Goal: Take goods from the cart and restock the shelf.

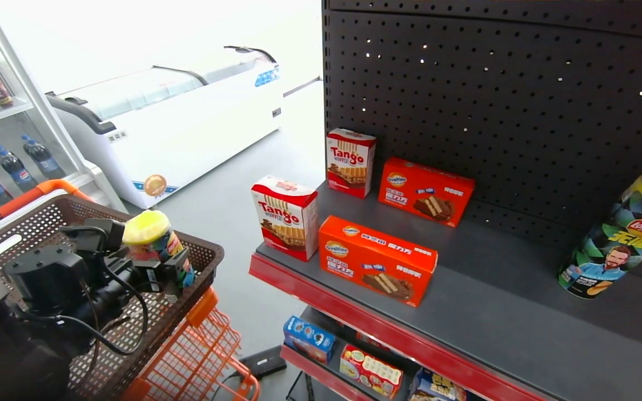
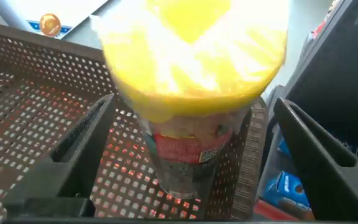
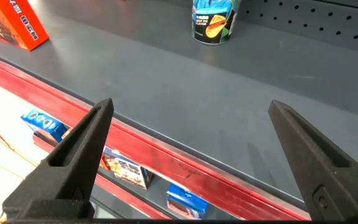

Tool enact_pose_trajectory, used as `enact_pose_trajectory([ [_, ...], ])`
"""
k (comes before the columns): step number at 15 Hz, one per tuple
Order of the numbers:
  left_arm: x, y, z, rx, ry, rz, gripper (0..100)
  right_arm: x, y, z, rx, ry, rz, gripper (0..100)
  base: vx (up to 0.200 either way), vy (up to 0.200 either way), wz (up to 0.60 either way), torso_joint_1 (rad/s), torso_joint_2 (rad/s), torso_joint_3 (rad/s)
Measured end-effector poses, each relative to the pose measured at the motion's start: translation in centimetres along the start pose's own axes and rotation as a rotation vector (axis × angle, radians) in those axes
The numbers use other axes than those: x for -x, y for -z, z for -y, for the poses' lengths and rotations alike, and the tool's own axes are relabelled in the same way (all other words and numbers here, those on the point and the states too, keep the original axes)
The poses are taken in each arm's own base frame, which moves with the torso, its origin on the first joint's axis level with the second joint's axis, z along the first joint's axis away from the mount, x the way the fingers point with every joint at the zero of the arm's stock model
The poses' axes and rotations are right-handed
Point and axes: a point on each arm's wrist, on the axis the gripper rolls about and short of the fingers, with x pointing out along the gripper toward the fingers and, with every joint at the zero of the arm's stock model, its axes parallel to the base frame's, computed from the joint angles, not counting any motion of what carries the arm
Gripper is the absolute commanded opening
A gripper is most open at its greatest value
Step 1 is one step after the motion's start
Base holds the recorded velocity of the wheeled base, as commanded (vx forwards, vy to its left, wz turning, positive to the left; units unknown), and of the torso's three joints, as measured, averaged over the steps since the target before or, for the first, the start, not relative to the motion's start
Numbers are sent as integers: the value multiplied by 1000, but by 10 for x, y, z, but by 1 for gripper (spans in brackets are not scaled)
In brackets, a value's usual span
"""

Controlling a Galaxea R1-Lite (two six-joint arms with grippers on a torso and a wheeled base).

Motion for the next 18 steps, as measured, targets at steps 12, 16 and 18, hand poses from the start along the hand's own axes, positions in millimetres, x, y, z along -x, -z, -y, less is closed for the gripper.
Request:
enact_pose_trajectory([
  [12,-51,14,4,-38,22,39,0,0,0,0,0,0,0,100,0,0,0,0,0,0],
  [16,-44,-7,10,-103,13,94,0,0,0,0,0,0,0,100,0,0,0,0,0,0],
  [18,-36,-26,10,-105,16,104,0,0,0,0,0,0,0,100,0,0,0,0,0,0],
])
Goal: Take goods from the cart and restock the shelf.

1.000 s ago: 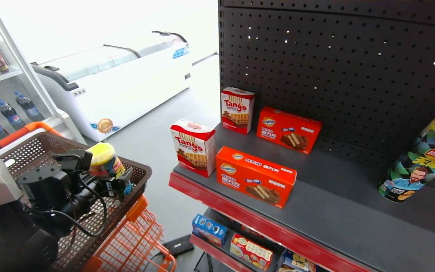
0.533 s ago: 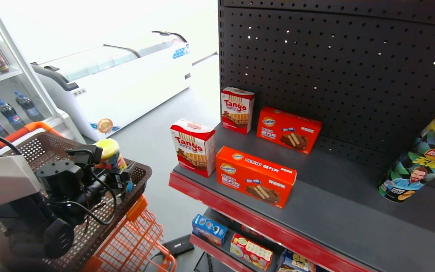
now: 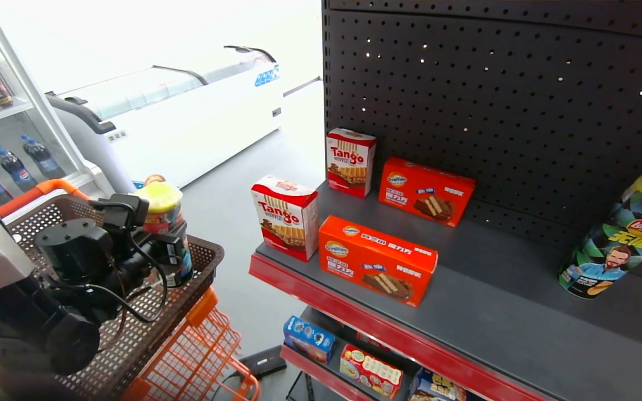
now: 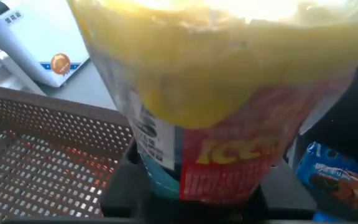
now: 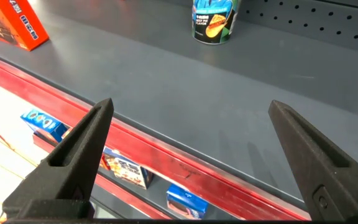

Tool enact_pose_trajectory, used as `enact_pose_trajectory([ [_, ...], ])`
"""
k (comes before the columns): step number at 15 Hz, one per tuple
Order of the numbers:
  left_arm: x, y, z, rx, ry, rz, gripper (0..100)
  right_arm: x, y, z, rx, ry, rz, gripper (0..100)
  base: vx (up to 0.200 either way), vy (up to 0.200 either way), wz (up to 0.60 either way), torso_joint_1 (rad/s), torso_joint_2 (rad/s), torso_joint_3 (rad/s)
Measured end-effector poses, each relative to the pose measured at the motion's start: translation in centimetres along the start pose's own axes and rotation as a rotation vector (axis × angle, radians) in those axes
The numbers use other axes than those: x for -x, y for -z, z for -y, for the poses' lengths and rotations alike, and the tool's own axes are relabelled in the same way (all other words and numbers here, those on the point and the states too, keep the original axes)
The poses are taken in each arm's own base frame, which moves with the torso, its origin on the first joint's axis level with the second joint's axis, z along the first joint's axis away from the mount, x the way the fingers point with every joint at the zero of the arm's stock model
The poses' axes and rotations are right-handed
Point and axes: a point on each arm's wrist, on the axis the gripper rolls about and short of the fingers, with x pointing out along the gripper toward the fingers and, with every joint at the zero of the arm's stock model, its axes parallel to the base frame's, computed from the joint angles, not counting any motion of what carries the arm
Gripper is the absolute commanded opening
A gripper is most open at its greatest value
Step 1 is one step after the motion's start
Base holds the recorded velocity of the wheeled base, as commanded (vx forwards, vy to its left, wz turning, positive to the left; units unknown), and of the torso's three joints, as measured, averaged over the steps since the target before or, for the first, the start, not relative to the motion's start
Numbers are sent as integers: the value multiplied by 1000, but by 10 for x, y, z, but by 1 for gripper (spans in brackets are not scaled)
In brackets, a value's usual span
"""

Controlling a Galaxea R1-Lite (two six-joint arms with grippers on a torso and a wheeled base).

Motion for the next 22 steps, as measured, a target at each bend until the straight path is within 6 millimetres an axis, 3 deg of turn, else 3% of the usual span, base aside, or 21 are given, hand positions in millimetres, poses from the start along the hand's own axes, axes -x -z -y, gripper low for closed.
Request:
enact_pose_trajectory([
  [6,26,-89,5,5,71,122,0,0,0,0,0,0,0,100,0,0,0,0,0,0],
  [9,52,-126,21,53,171,94,0,0,0,0,0,0,0,100,0,0,0,0,0,0],
  [11,73,-150,42,90,371,160,0,0,0,0,0,0,0,100,0,0,0,0,0,0],
  [14,91,-167,55,125,506,214,0,0,0,0,0,-1,0,100,0,0,0,0,0,0],
  [18,104,-172,67,141,710,218,0,0,0,0,0,0,0,100,0,0,0,0,0,0],
  [22,121,-174,72,151,772,143,0,0,0,0,0,0,0,100,0,0,0,0,0,0],
])
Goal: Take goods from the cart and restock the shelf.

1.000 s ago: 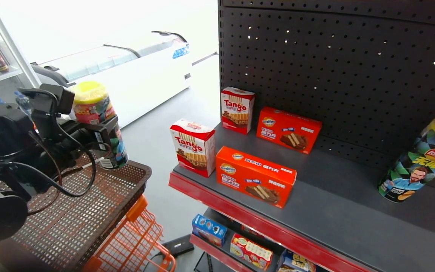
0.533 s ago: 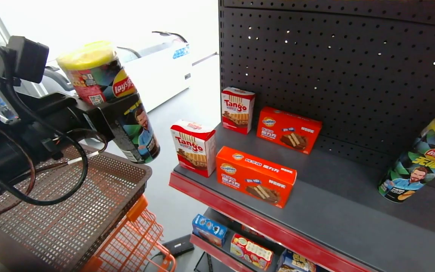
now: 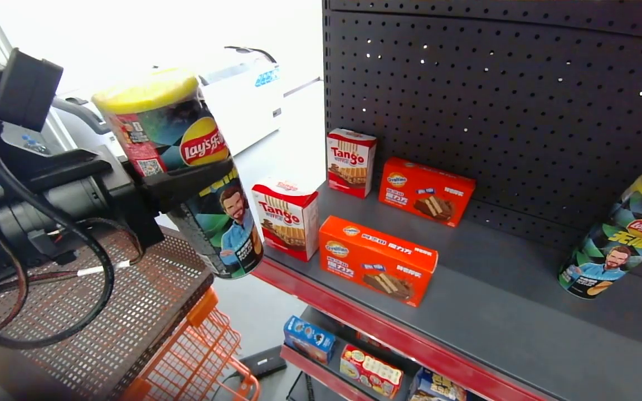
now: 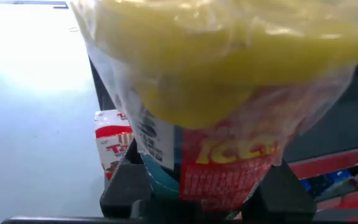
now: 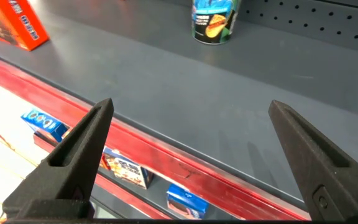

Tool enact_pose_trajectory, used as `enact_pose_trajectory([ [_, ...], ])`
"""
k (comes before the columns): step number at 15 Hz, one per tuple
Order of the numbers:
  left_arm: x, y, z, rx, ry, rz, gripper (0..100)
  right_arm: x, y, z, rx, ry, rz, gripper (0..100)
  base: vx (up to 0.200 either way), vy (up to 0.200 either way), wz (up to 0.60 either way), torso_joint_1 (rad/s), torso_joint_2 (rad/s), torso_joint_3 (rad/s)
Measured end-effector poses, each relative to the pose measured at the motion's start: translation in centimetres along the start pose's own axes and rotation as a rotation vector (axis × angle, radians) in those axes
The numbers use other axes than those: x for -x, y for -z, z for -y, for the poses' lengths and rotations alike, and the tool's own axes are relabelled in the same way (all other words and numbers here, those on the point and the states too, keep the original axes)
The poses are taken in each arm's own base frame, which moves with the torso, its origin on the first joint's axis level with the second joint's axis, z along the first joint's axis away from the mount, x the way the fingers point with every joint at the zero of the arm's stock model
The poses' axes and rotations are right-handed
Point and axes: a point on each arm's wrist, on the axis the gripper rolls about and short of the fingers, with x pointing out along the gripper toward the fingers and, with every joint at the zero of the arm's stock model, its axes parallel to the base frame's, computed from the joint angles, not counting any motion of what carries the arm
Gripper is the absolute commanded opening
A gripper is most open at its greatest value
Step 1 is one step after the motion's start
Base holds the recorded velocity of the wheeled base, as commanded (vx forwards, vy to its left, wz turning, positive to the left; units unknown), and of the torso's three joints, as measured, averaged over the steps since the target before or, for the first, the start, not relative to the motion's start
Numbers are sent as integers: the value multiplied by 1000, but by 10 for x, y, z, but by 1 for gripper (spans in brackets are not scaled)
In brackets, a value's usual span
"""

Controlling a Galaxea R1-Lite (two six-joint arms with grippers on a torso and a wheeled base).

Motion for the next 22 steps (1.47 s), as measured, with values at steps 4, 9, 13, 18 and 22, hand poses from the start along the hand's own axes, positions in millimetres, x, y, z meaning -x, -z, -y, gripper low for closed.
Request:
enact_pose_trajectory([
  [4,7,15,21,-15,79,-5,0,0,0,0,0,0,0,100,0,0,0,0,0,0],
  [9,7,11,37,-15,236,9,0,0,0,0,1,0,0,100,0,0,0,0,0,0],
  [13,8,14,37,13,247,-44,0,0,0,0,5,-3,-1,100,0,0,0,0,0,0],
  [18,6,8,37,6,289,-34,0,0,0,0,-1,-3,-2,100,0,0,-360,0,0,1],
  [22,0,3,35,0,297,-23,0,0,0,0,0,-4,-1,100,0,0,-600,4,4,4],
])
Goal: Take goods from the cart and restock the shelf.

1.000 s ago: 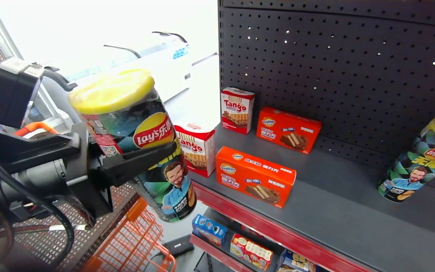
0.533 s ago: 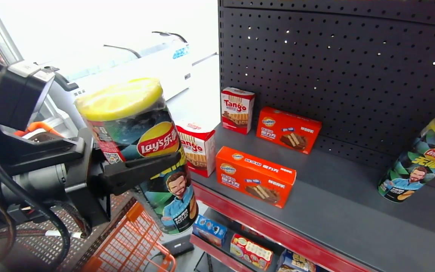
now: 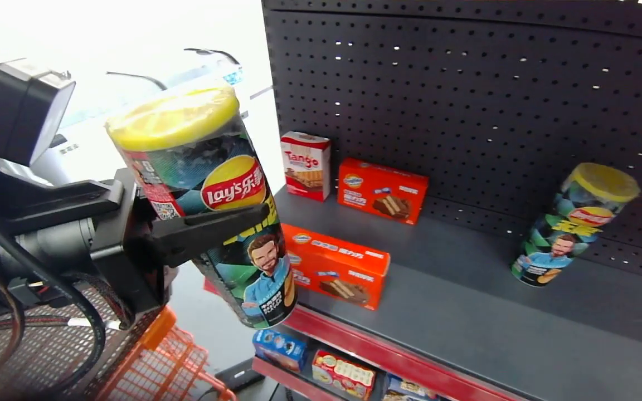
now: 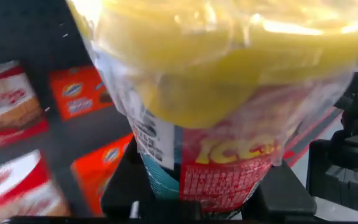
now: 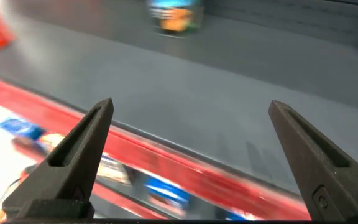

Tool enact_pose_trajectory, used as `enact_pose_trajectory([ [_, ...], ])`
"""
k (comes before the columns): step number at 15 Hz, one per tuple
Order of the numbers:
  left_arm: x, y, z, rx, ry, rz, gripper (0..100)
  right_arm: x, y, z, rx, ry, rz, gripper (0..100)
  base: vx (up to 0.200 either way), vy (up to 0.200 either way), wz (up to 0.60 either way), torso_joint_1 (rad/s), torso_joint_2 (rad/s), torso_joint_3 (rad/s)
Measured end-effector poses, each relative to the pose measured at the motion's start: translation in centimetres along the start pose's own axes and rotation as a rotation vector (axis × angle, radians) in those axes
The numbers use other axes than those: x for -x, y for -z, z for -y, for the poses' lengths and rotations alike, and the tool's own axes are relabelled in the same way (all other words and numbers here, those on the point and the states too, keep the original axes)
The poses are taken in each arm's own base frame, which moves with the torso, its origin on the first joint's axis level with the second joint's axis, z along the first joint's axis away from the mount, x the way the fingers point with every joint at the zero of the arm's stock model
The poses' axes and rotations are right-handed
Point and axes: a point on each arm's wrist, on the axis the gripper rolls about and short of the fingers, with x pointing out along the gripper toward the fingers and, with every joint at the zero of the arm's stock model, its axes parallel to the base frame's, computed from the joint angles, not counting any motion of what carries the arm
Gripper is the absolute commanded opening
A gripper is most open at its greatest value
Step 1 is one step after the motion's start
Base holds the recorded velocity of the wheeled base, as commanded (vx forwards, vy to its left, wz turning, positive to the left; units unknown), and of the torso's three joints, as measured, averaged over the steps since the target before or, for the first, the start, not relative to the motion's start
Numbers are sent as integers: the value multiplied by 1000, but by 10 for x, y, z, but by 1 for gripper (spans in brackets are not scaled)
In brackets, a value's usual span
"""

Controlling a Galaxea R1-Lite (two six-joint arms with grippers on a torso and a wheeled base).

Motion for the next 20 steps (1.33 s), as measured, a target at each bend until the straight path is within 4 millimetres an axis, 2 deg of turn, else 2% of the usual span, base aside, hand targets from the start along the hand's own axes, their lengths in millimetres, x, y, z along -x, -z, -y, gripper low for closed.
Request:
enact_pose_trajectory([
  [5,-6,-5,-6,-8,-5,11,0,0,0,0,1,0,0,100,0,0,-600,4,0,0],
  [20,-5,-1,-7,1,-18,-1,0,0,0,0,0,0,0,100,0,0,0,0,0,0],
])
